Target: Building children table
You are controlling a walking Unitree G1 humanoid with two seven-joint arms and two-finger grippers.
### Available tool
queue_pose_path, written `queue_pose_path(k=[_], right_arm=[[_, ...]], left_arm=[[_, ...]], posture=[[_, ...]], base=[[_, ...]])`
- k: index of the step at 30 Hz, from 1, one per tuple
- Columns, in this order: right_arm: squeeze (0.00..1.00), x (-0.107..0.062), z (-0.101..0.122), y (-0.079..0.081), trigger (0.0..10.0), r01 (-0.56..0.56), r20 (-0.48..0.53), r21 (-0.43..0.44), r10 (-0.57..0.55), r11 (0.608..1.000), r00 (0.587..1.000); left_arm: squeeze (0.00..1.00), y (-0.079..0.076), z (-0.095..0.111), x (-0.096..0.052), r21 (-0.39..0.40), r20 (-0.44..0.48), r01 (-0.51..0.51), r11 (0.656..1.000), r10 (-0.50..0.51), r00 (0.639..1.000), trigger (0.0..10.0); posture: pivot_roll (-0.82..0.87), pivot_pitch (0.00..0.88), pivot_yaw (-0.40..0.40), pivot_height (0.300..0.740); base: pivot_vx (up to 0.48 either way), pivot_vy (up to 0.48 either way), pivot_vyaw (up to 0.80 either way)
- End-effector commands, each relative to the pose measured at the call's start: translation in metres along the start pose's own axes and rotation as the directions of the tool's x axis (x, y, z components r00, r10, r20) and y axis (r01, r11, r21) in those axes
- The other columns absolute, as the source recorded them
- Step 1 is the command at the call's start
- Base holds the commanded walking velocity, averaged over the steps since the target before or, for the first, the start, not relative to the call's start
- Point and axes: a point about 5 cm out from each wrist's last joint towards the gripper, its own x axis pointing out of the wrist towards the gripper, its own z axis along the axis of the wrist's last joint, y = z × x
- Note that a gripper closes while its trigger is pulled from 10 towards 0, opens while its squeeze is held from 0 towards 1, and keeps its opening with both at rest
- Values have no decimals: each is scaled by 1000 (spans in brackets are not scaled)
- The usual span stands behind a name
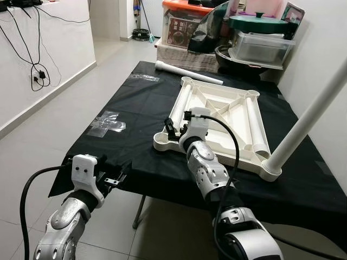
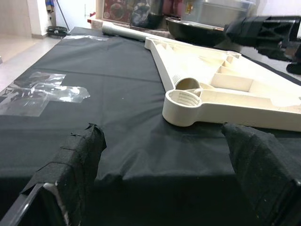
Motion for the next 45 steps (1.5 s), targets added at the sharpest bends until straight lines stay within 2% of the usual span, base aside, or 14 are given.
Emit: queue_pose_path(k=[1, 10, 17, 36, 41, 45], right_arm=[[0, -1, 0, -2, 10000, -1, -2, 4, 1, 1000, 1000], [0, -3, 6, 0, 10000, -23, 35, -3, 23, 1000, 999], [0, -7, 12, 7, 10000, -67, 89, -44, 71, 997, 994], [0, -10, 12, 6, 10000, -74, 96, -54, 79, 996, 992], [0, -9, 13, 6, 10000, -75, 96, -48, 79, 996, 992], [0, -9, 13, 6, 10000, -75, 85, -41, 79, 996, 993]], left_arm=[[0, 1, -4, 1, 10, -25, -2, 1000, 3, 1000, 10000], [0, 2, -4, 1, 20, -24, -9, 1000, 9, 1000, 10000], [0, 6, -4, 3, 55, -31, -42, 998, 44, 999, 10000], [0, 7, -4, 4, 41, -37, -55, 998, 57, 998, 10000], [0, 7, -5, 4, 37, -43, -51, 998, 52, 998, 10000], [0, 6, -4, 5, 34, -41, -45, 998, 47, 998, 10000]], posture=[[89, 0, -104, 740], [90, 0, -104, 740], [91, 0, -102, 740], [90, 0, -98, 740], [89, 0, -97, 740], [88, 0, -98, 740]], base=[[0, 0, 0], [0, 0, 0], [0, 0, 0], [0, 0, 0], [0, 480, 0], [0, 480, -742]])
